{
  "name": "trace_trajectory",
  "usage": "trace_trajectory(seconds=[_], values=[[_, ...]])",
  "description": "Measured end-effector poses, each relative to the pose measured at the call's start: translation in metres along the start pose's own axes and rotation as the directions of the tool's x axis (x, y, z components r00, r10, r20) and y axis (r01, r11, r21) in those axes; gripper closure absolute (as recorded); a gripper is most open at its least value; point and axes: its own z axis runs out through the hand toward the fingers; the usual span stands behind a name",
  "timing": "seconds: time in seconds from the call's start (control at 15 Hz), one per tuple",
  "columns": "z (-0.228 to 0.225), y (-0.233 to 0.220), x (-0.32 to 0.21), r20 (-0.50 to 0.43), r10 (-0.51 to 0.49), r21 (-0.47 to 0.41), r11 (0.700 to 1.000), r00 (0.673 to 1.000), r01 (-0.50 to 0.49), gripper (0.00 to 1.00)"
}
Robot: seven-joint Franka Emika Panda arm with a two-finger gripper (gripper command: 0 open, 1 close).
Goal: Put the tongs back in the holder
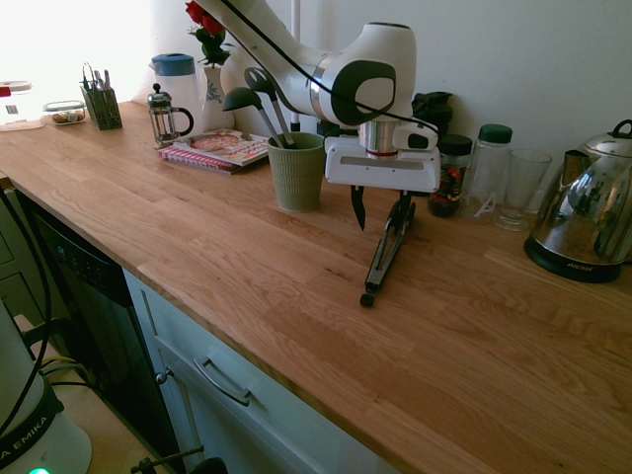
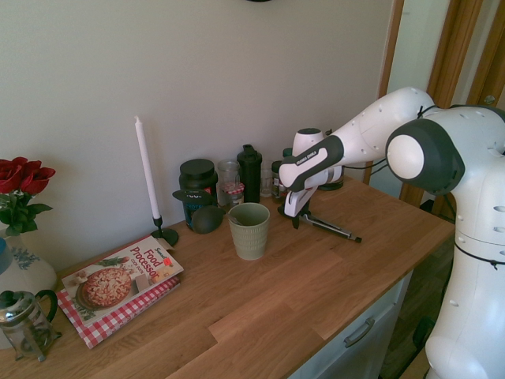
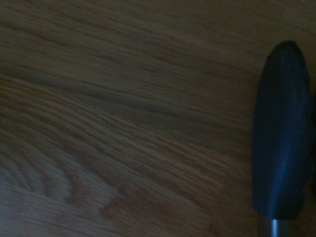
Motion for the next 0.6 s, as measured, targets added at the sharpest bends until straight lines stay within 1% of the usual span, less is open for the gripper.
trace_trajectory(seconds=[0.6], values=[[0.005, 0.012, -0.005, 0.009, 0.006, -0.007, 1.000, 1.000, -0.006, 1.00]])
